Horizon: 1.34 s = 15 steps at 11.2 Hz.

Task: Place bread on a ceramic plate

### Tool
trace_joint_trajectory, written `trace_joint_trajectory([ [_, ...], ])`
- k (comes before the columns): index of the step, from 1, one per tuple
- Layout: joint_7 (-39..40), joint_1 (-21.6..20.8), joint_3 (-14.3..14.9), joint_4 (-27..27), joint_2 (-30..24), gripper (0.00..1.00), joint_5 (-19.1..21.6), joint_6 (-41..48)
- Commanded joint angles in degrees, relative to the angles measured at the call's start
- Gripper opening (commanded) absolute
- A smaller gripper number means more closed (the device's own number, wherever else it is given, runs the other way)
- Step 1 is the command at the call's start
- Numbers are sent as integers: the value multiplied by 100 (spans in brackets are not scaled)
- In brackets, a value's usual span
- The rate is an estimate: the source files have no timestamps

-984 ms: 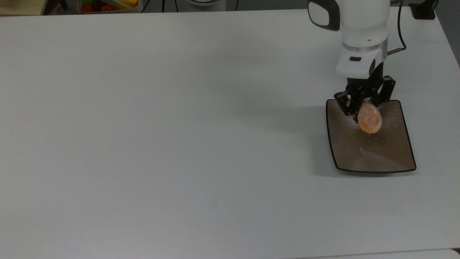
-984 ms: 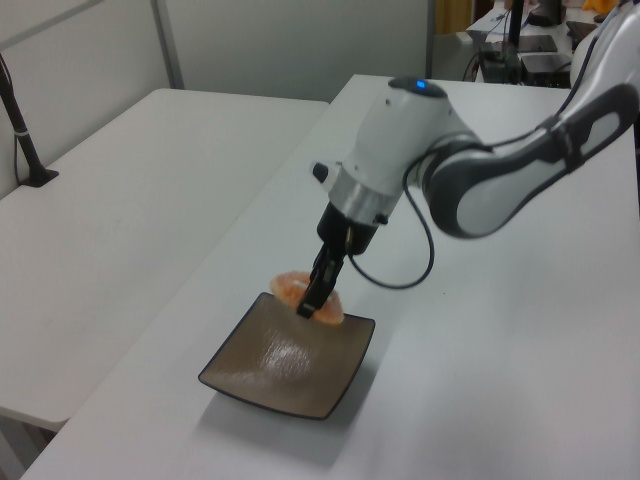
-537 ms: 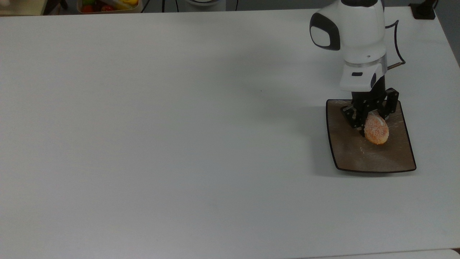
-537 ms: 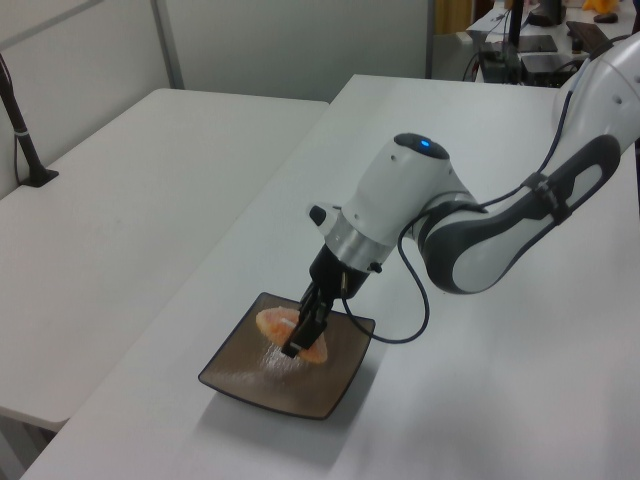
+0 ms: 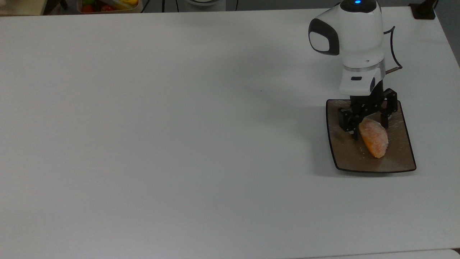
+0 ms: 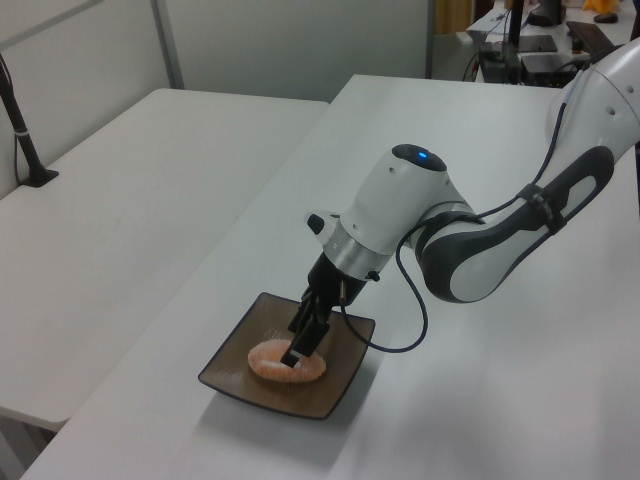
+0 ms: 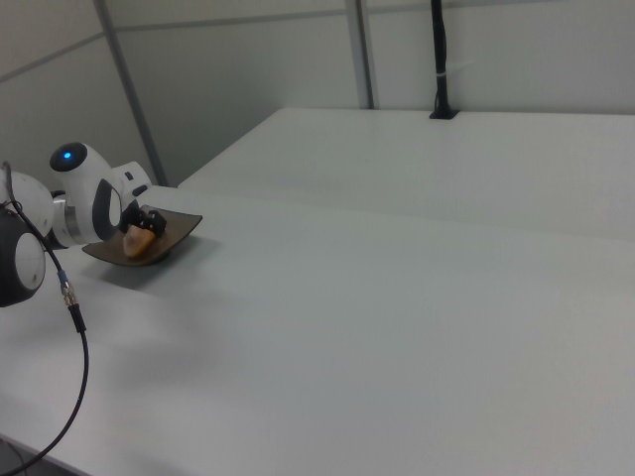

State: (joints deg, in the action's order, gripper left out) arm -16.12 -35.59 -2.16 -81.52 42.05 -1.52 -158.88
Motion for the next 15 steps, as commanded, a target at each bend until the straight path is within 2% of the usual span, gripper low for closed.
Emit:
trace_joint_trajectory([
  [1, -146, 60, 5, 40, -169, 100, -156, -55],
  [4, -146, 341, 5, -460, -1117, 100, -129, 399],
  [10, -120, 1105, 22, -725, -3243, 100, -121, 4385],
  [12, -163, 1526, 23, -935, -3894, 100, -7, 5153],
  [15, -164, 2177, 23, -1059, -4476, 100, 20, 6392],
])
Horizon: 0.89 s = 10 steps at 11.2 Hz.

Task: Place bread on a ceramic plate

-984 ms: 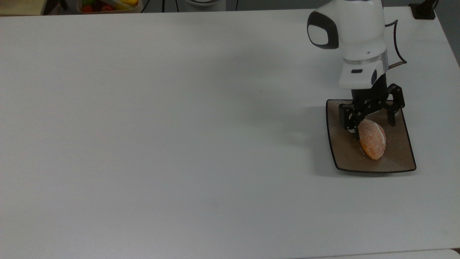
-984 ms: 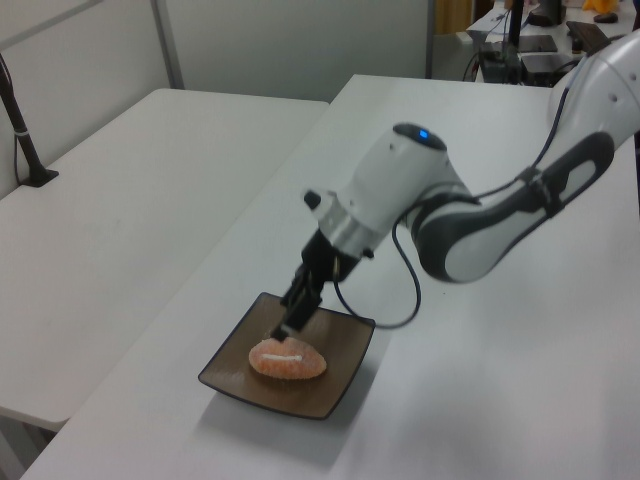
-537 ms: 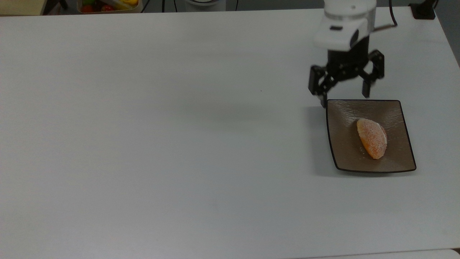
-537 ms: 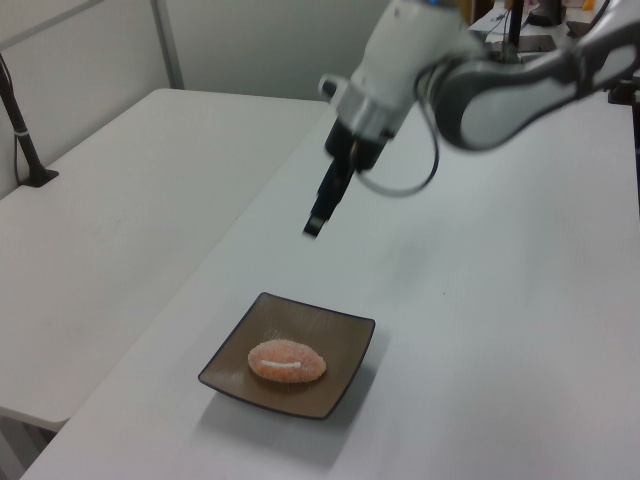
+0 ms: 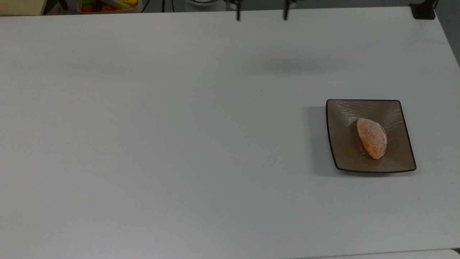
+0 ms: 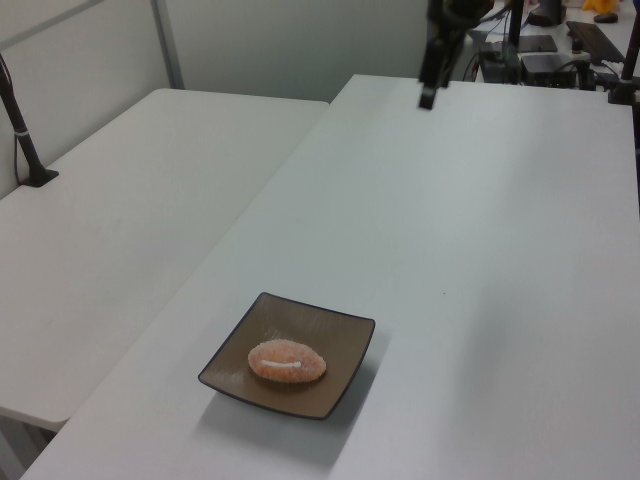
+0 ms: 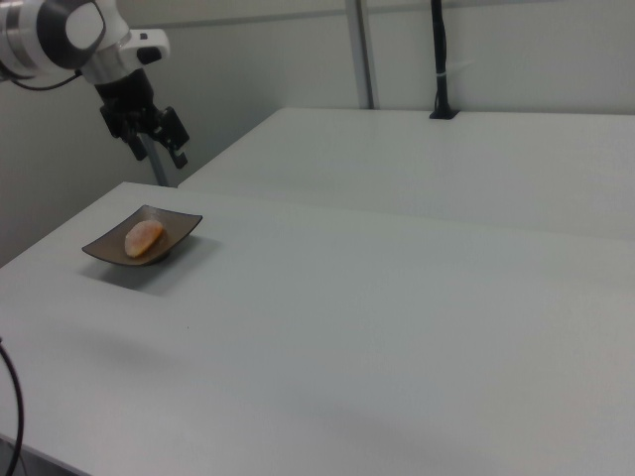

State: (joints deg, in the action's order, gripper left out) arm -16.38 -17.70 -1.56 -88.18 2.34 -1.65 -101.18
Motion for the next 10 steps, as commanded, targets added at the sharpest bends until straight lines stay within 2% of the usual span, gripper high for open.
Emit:
trace_joint_trajectory([
  [1, -94, 555, -38, -497, -698, 100, 33, 974],
  [4, -50, 1074, -47, -762, -937, 100, 331, 1285],
  [6, 351, 1154, -47, -797, -885, 100, 358, 1172],
  [8, 1081, 1285, -47, -815, -727, 100, 507, 629],
  [10, 1207, 1304, -47, -806, -586, 100, 516, -12],
])
